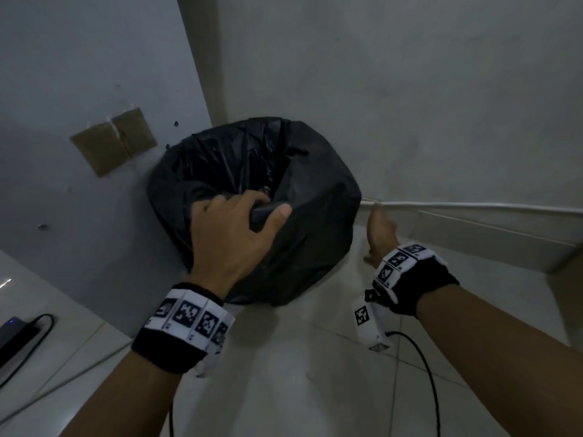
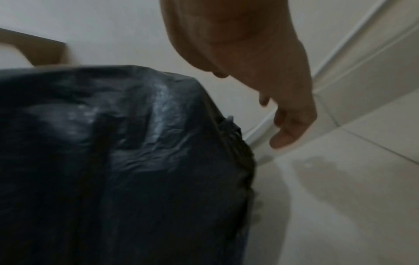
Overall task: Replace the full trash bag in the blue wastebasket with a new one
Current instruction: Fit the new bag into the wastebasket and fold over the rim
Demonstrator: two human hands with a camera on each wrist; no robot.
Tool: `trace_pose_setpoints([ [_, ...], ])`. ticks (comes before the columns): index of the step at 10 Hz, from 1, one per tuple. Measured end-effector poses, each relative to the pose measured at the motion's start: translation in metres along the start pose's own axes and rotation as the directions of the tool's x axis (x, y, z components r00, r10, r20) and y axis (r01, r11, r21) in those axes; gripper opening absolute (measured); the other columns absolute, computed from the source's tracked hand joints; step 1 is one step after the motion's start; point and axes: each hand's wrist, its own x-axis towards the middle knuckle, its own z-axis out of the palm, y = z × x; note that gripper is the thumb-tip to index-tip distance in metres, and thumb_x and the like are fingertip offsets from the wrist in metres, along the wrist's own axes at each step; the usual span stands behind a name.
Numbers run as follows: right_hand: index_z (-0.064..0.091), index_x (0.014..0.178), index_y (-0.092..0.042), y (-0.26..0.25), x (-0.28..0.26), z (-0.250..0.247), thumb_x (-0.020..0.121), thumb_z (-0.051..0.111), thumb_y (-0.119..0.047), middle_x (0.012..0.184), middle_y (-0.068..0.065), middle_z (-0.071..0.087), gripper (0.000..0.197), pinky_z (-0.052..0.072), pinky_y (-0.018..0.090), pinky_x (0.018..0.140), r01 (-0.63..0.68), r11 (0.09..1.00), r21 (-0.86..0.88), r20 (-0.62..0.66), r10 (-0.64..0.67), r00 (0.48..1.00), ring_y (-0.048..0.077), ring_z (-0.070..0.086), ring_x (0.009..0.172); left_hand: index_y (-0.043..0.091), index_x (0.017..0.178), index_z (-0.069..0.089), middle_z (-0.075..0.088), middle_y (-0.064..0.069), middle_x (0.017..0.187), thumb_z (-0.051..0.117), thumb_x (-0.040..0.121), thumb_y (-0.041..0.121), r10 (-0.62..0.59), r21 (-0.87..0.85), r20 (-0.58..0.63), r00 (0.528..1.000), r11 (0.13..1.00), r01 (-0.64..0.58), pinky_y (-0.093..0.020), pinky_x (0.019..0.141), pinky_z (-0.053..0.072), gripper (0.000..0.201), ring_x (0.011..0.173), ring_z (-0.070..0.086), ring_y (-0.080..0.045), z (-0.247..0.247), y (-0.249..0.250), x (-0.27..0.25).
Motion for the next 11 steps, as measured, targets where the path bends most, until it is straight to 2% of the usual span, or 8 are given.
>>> trace_pose_setpoints([
  [1, 0.036, 0.144, -0.012, 0.027, -0.002, -0.009, 0.084, 0.03, -0.078, 0.139, 0.02, 0.047, 0.09, 0.042, 0.049, 0.096, -0.261, 0.964, 0.044, 0.24, 0.243, 0.94, 0.041, 0.05, 0.118, 0.02, 0.076, 0.065, 0.061, 0.002, 0.068, 0.036, 0.091, 0.062, 0.008, -0.027, -0.058, 0.998, 1.0, -0.01, -0.043, 0.091, 0.033, 0.053, 0.075, 0.056, -0.026, -0.002, -0.025, -0.002],
  [3, 0.06, 0.097, -0.017, 0.034, -0.018, 0.011, 0.092, 0.038, -0.059, 0.097, 0.009, 0.062, 0.048, 0.047, 0.037, 0.07, -0.296, 0.916, 0.272, 0.414, 0.166, 0.895, 0.028, 0.057, 0.084, 0.011, 0.097, 0.063, 0.064, -0.011, 0.099, 0.038, 0.1, 0.027, -0.038, -0.054, -0.192, 0.981, 0.998, 0.028, -0.058, 0.111, 0.023, 0.03, 0.097, 0.056, -0.032, 0.003, -0.029, -0.011],
  [5, 0.054, 0.077, -0.02, 0.042, -0.007, 0.025, 0.099, 0.037, -0.018, 0.084, 0.002, 0.059, 0.028, 0.048, 0.042, 0.087, 0.09, 0.983, 0.157, 0.223, -0.124, 0.967, 0.022, 0.057, 0.079, 0.023, 0.114, 0.062, 0.069, 0.002, 0.102, 0.027, 0.094, 0.056, -0.06, -0.025, -0.026, 0.998, 0.998, 0.059, -0.04, 0.102, 0.024, 0.053, 0.096, 0.057, -0.022, 0.009, 0.0, -0.013],
  [6, 0.06, 0.084, -0.002, 0.057, 0.005, 0.032, 0.096, 0.041, -0.01, 0.093, 0.015, 0.061, 0.023, 0.045, 0.038, 0.08, 0.201, 0.979, 0.041, 0.045, -0.203, 0.978, 0.026, 0.053, 0.087, 0.025, 0.11, 0.063, 0.068, 0.005, 0.098, 0.031, 0.091, 0.063, -0.049, -0.001, -0.035, 0.998, 0.999, 0.049, -0.035, 0.093, 0.024, 0.053, 0.09, 0.056, -0.02, 0.008, -0.006, -0.011],
  [8, 0.057, 0.122, 0.007, 0.098, 0.01, 0.054, 0.099, 0.04, -0.012, 0.124, 0.022, 0.06, 0.034, 0.046, 0.034, 0.088, 0.125, 0.846, -0.518, 0.253, 0.012, 0.967, 0.036, 0.057, 0.115, 0.027, 0.116, 0.064, 0.066, 0.006, 0.105, 0.042, 0.09, 0.063, 0.072, 0.005, -0.049, 0.996, 0.997, -0.072, -0.051, 0.106, 0.029, 0.049, 0.101, 0.059, -0.021, 0.004, -0.015, -0.015],
  [9, 0.057, 0.125, -0.001, 0.108, 0.014, 0.057, 0.098, 0.043, -0.014, 0.131, 0.021, 0.057, 0.033, 0.051, 0.033, 0.094, 0.058, 0.863, -0.502, 0.285, 0.102, 0.953, 0.033, 0.057, 0.118, 0.03, 0.124, 0.06, 0.065, 0.007, 0.106, 0.037, 0.089, 0.067, 0.077, 0.061, 0.046, 0.996, 0.995, -0.079, -0.051, 0.11, 0.025, 0.056, 0.102, 0.058, -0.02, 0.007, -0.008, -0.018],
  [10, 0.054, 0.099, -0.012, 0.094, -0.001, 0.053, 0.099, 0.041, -0.013, 0.116, 0.023, 0.059, 0.013, 0.049, 0.024, 0.068, -0.08, 0.972, -0.22, 0.266, 0.138, 0.954, 0.024, 0.061, 0.086, 0.028, 0.11, 0.065, 0.063, 0.005, 0.095, 0.035, 0.089, 0.069, 0.057, 0.098, 0.037, 0.998, 0.993, -0.06, -0.049, 0.108, 0.027, 0.055, 0.097, 0.055, -0.022, 0.008, -0.011, -0.017],
  [11, 0.051, 0.1, -0.012, 0.091, 0.008, 0.051, 0.099, 0.042, -0.026, 0.095, 0.014, 0.06, 0.017, 0.043, 0.025, 0.058, -0.189, 0.982, -0.012, 0.306, 0.184, 0.934, 0.02, 0.056, 0.066, 0.023, 0.087, 0.061, 0.057, 0.006, 0.084, 0.036, 0.087, 0.071, 0.015, 0.082, -0.02, 1.0, 0.997, -0.013, -0.047, 0.107, 0.026, 0.054, 0.092, 0.053, -0.022, 0.008, -0.016, -0.014],
])
